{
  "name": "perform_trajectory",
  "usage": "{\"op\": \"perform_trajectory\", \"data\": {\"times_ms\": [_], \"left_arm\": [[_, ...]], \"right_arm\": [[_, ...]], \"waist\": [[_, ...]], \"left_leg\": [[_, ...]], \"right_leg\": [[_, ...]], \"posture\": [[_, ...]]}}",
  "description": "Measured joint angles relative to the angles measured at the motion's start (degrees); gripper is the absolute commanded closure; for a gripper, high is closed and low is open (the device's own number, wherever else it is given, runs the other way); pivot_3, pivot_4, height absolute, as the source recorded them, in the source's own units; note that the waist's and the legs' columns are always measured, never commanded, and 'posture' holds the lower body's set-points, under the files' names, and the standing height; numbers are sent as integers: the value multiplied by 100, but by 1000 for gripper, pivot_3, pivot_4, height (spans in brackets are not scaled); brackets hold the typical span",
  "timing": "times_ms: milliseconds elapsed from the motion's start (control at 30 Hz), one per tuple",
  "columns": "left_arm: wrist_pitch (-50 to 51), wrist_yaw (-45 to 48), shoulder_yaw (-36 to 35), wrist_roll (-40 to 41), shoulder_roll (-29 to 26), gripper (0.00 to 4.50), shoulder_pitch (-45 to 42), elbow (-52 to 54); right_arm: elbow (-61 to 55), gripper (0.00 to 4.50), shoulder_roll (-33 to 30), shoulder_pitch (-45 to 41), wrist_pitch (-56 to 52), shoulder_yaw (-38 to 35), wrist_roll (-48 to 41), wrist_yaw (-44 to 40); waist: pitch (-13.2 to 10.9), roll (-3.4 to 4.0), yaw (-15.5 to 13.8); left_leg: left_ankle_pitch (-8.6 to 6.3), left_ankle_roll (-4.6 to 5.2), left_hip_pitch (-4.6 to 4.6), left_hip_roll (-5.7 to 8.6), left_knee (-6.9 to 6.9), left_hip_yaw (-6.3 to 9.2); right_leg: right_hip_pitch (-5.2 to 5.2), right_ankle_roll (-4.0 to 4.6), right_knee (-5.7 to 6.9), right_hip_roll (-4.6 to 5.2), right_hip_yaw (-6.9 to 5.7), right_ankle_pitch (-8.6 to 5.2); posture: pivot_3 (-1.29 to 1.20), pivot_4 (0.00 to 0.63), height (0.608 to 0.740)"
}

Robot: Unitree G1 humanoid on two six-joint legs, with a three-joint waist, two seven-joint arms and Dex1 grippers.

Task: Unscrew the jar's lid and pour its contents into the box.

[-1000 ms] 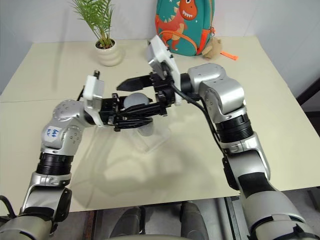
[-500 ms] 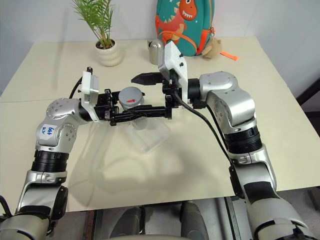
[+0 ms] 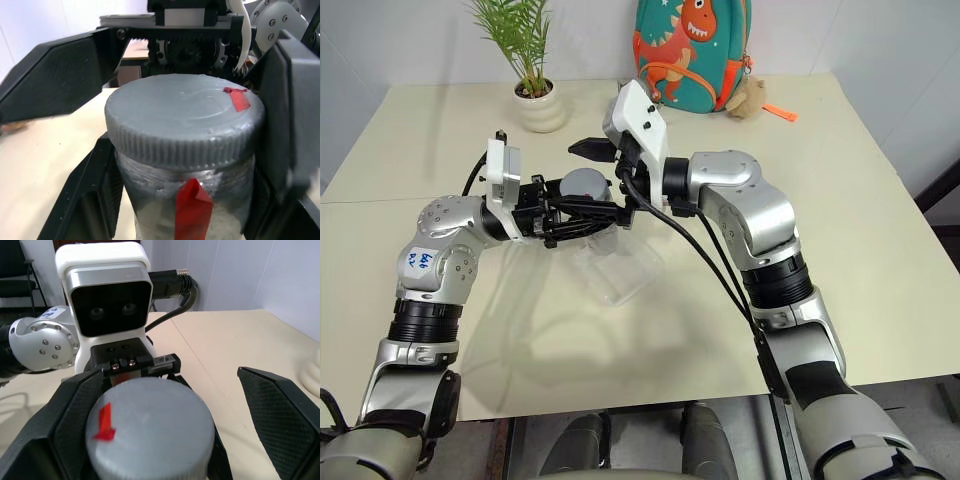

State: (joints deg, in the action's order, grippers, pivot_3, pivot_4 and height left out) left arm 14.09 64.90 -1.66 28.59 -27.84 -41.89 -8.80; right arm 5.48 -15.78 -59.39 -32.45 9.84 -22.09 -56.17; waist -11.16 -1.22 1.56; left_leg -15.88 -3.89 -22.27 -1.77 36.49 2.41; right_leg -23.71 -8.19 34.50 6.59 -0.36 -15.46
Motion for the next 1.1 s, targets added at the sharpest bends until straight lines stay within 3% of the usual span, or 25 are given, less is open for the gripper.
{"op": "perform_trajectory", "data": {"times_ms": [167,433,567,800,1100], "left_arm": [[26,-47,38,-13,19,1988,-16,-63],[61,-122,16,-101,13,1988,-9,-105],[15,108,-3,-79,-38,1988,148,63],[5,154,4,-81,-28,1988,139,69],[-49,152,37,-92,15,1988,58,8]], "right_arm": [[395,17,-94,-113,195,2,-26,-305],[532,17,-950,11,443,-42,-167,-906],[669,17,-1641,486,407,-742,-129,-731],[-236,17,-1462,813,-38,-786,-630,-833],[-942,17,-595,478,-486,-263,-832,-388]], "waist": [[0,0,1],[0,0,-5],[0,0,-91],[-1,1,19],[-1,1,-4]], "left_leg": [[-2,3,0,0,0,0],[-2,3,-1,0,0,0],[-2,3,-3,3,0,-3],[1,-2,5,0,1,-5],[-4,9,3,1,16,-4]], "right_leg": [[0,0,-1,0,0,0],[0,0,-3,0,0,0],[2,0,-12,2,0,0],[0,0,2,-1,5,0],[1,0,14,0,5,0]], "posture": [[0,150,740],[0,150,740],[0,150,740],[0,150,740],[0,150,740]]}}
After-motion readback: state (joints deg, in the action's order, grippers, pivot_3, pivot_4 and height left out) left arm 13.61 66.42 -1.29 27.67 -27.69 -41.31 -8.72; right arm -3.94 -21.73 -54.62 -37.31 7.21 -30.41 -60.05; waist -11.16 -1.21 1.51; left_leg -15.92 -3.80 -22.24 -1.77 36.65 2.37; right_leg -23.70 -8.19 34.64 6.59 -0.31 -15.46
